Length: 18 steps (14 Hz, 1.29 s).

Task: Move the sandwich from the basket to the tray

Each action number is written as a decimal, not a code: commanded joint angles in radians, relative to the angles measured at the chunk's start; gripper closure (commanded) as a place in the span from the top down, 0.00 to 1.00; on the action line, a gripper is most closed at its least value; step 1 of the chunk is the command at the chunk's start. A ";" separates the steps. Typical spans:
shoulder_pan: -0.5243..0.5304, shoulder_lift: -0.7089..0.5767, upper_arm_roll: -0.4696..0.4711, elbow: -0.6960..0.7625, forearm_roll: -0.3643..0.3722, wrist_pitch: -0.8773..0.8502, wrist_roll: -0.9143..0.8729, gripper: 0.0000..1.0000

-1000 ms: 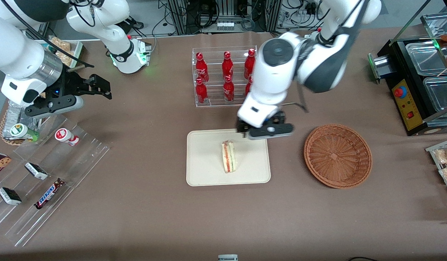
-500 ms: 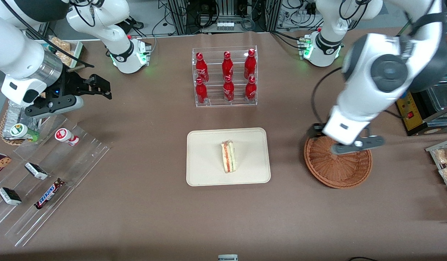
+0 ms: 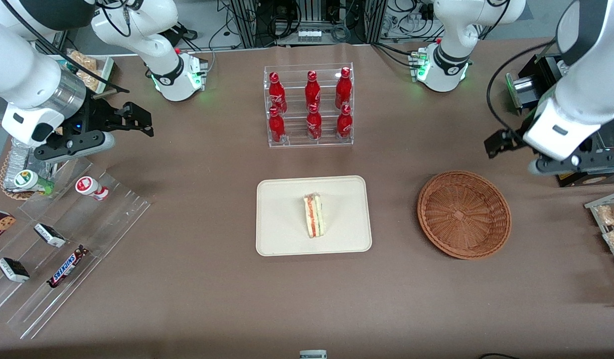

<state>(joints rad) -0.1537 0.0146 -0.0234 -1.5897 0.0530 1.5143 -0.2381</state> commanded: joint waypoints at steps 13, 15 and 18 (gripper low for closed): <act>0.135 -0.030 -0.015 0.004 -0.033 0.037 0.166 1.00; 0.135 -0.028 -0.015 0.004 -0.039 0.044 0.169 1.00; 0.135 -0.025 -0.016 0.002 -0.038 0.046 0.172 1.00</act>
